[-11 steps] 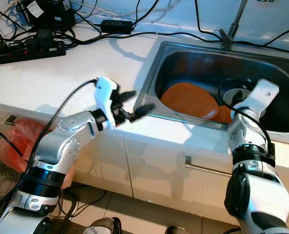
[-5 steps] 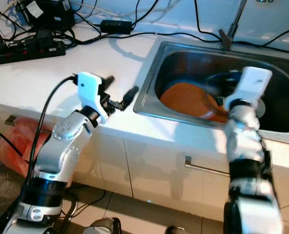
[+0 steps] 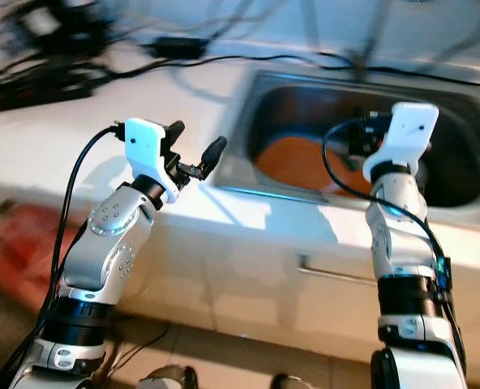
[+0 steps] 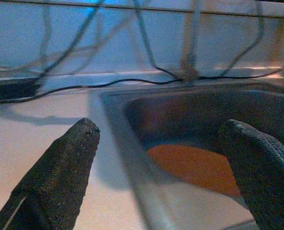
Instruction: Kitchen organization
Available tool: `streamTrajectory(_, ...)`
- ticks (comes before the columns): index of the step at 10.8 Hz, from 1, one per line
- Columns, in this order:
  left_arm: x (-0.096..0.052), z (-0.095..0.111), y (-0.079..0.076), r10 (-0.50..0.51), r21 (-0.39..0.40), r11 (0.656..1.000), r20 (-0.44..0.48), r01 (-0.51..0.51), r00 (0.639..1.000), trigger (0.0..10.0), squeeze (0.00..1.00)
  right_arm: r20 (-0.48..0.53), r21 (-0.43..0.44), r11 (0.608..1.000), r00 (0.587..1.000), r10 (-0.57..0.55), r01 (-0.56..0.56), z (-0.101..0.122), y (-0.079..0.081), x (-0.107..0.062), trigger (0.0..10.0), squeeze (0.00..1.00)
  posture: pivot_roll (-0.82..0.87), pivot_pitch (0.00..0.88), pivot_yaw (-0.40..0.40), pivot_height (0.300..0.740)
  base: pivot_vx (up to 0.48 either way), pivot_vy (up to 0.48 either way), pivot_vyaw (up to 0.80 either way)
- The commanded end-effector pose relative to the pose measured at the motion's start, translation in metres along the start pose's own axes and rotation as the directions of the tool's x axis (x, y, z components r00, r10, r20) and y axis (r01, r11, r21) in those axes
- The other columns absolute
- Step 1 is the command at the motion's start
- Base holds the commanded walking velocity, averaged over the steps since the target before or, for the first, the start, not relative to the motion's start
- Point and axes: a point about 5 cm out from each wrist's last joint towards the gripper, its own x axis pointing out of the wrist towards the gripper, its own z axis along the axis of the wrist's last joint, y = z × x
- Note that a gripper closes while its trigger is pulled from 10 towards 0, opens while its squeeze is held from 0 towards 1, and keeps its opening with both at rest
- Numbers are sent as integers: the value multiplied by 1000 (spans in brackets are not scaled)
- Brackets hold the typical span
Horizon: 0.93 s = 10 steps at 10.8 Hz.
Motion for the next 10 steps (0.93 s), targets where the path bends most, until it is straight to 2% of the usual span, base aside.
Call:
streamTrajectory(1,-2,2,-2,-7,-1,1000,14,7,1000,10000,0,3,-9,1000,1000,0,0,5,-2,0,10000,0,103,60,-13,740,0,0,-775)
streamTrajectory(4,-1,1,-2,-8,-1,1000,15,8,1000,10000,0,-4,-8,1000,1000,10,-10,6,-1,0,10000,0,98,60,-19,740,0,0,-775)
streamTrajectory(6,-1,0,-2,-9,0,1000,11,9,1000,10000,0,-7,-5,1000,1000,16,-16,6,0,0,10000,0,96,60,-19,740,0,-332,-606)
streamTrajectory(10,-1,-3,-2,-10,-1,1000,5,10,1000,10000,0,-12,-3,1000,1000,24,-24,6,1,-2,10000,0,94,61,-19,740,0,-382,-103)
